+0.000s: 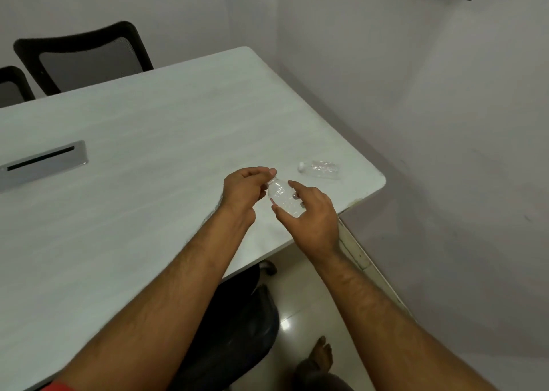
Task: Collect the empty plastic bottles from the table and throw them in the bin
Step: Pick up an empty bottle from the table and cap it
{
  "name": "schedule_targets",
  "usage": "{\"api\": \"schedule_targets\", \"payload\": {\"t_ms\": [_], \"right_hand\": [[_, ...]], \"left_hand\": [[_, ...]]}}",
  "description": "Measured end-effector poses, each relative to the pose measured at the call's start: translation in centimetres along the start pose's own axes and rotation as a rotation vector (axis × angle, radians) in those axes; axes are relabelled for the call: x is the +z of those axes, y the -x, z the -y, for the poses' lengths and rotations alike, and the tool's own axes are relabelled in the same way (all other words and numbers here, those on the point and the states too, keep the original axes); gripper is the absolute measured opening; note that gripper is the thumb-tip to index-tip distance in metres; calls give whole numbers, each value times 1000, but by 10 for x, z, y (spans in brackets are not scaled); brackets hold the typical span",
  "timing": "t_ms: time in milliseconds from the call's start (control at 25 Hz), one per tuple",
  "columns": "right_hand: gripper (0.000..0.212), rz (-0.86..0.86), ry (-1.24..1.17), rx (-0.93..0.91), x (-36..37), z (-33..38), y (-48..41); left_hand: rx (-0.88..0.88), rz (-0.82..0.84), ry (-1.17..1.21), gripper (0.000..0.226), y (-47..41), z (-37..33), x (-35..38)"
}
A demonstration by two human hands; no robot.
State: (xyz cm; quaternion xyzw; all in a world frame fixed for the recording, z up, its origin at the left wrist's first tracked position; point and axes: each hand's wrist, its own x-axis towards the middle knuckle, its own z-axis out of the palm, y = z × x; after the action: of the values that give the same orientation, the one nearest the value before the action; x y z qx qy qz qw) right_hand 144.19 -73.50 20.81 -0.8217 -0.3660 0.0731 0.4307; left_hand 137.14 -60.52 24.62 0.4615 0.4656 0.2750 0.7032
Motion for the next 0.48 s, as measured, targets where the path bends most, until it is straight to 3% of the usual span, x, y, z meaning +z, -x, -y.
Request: {"api": "schedule_targets", "payload": {"t_ms": [120,200,480], "right_hand": [[38,239,-631,325,-33,-26,-33],[26,381,-857,496,-52,-45,-49],[44,740,-1415,753,-77,-119,-94]], "left_hand": [[-39,135,32,10,-18,2,40],[-57,253,59,13,-26,6,63],[-134,486,223,24,-52,23,126]]}}
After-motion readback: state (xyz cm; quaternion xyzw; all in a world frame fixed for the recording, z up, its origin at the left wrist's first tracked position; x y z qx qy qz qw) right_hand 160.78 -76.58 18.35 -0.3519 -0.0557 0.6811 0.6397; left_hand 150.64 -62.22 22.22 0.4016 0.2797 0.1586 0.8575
